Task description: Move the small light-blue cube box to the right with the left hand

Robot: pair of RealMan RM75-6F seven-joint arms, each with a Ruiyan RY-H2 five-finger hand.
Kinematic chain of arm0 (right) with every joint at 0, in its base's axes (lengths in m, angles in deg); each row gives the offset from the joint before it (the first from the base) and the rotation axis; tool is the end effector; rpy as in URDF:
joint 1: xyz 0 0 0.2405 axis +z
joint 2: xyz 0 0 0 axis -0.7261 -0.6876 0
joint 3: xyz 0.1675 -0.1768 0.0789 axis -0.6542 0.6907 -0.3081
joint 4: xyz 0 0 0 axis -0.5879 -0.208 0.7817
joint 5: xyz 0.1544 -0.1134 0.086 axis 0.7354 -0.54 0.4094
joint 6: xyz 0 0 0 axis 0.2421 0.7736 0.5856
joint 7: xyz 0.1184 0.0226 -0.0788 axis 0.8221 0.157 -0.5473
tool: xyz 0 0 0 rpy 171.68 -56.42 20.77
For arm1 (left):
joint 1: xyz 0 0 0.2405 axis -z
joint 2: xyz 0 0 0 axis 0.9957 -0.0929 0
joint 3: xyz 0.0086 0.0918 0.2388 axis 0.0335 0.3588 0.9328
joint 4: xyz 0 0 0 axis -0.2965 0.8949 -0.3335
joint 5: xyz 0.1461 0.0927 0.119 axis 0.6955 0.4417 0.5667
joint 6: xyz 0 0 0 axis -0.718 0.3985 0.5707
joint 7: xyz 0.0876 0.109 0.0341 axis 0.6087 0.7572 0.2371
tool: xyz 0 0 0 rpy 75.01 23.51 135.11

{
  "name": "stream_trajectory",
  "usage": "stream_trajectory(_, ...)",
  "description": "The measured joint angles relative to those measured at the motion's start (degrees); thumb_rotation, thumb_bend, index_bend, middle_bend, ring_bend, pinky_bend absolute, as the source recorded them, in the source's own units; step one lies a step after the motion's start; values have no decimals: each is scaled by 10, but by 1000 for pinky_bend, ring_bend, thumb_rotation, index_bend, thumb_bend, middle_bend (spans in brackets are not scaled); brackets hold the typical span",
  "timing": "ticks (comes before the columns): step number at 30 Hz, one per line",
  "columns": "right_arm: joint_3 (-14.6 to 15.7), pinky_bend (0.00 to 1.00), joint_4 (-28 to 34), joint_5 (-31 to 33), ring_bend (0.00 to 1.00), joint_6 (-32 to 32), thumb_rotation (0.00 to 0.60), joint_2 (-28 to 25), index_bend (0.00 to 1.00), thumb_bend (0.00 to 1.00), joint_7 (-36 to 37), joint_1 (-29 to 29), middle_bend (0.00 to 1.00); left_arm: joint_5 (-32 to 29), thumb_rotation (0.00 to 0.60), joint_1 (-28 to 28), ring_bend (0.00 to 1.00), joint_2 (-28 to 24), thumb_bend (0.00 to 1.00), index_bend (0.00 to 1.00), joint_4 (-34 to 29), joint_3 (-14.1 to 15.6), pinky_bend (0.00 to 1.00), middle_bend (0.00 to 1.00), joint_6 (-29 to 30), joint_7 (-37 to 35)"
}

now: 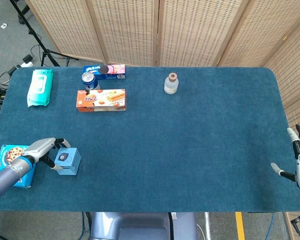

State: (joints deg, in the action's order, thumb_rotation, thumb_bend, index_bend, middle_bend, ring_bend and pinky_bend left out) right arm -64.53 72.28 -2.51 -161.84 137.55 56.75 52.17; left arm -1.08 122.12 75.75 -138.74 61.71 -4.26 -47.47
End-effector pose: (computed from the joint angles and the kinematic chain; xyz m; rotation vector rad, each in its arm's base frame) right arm -0.3260 -0.2078 0.1959 1.2410 -0.7666 1.0155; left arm -0.2662 0.3131 0.1133 -1.7303 -1.6083 -0.4863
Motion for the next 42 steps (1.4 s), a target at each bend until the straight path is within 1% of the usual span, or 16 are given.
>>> stream_trajectory(3, 0, 0, -1, 2, 0, 3, 600, 0, 0, 0, 0, 1, 0, -3, 600, 25, 313, -7, 193, 592, 10, 0, 286, 389, -63, -19)
stream_trajectory(5, 0, 0, -1, 2, 0, 4, 600, 1, 0, 0, -3, 2, 0, -5, 600, 41, 284, -7, 187, 576, 25, 0, 285, 339, -103, -31)
stream_trajectory(6, 0, 0, -1, 2, 0, 4, 600, 1, 0, 0, -3, 2, 0, -6, 600, 48, 203, -6, 180, 513, 33, 0, 263, 237, -116, -34)
stream_trajectory(7, 0, 0, -1, 2, 0, 4, 600, 1, 0, 0, -3, 2, 0, -7, 600, 55, 109, -3, 174, 392, 44, 0, 206, 121, -131, -37)
stream_trajectory(8, 0, 0, -1, 2, 0, 4, 600, 1, 0, 0, -3, 2, 0, -8, 600, 61, 50, 1, 170, 284, 51, 1, 150, 56, -139, -39)
stream_trajectory(9, 0, 0, -1, 2, 0, 4, 600, 1, 0, 0, -3, 2, 0, -9, 600, 65, 4, 5, 163, 137, 56, 3, 69, 4, -145, -40)
stream_trajectory(10, 0, 0, 0, 2, 0, 4, 600, 1, 0, 0, -3, 2, 0, -11, 600, 68, 0, 10, 159, 40, 62, 6, 17, 0, -148, -39)
stream_trajectory(11, 0, 0, 0, 3, 0, 4, 600, 1, 0, 0, -3, 2, 0, -12, 600, 69, 0, 14, 157, 9, 65, 7, 2, 0, -147, -39)
stream_trajectory(15, -1, 0, 0, 3, 0, 3, 600, 1, 0, 0, -2, 1, 0, -17, 600, 66, 0, 25, 144, 0, 70, 8, 0, 0, -120, -37)
stream_trajectory(21, 3, 0, 2, -5, 0, 1, 600, 1, 0, 0, -4, 1, 0, -14, 600, 36, 0, 28, 141, 0, 56, -10, 0, 0, -22, -44)
stream_trajectory(25, 2, 0, 2, -4, 0, 0, 600, 1, 0, 0, -3, 1, 0, 9, 600, 4, 0, 14, 141, 0, 35, -20, 0, 0, 41, -50)
stream_trajectory(30, 2, 0, 2, -3, 0, 1, 600, -1, 0, 0, 0, 0, 0, 25, 600, -15, 0, 0, 118, 0, 27, -23, 0, 0, 62, -62)
stream_trajectory(33, 2, 0, 3, -4, 0, 1, 600, -1, 0, 0, 0, 1, 0, 37, 600, -30, 0, -6, 86, 0, 22, -24, 0, 0, 92, -73)
stream_trajectory(36, 3, 0, 3, -5, 0, 0, 600, 0, 0, 0, -2, 1, 0, 50, 600, -54, 0, -10, 79, 0, 20, -23, 0, 0, 144, -76)
stream_trajectory(39, 4, 0, 3, -9, 0, -2, 600, 1, 0, 0, -5, 1, 0, 56, 600, -88, 0, -7, 81, 0, 21, -21, 0, 0, 219, -62)
stream_trajectory(42, 5, 0, 4, -12, 0, -3, 600, 1, 0, 0, -6, 1, 0, 50, 600, -126, 0, 6, 86, 0, 23, -18, 0, 0, 313, -20)
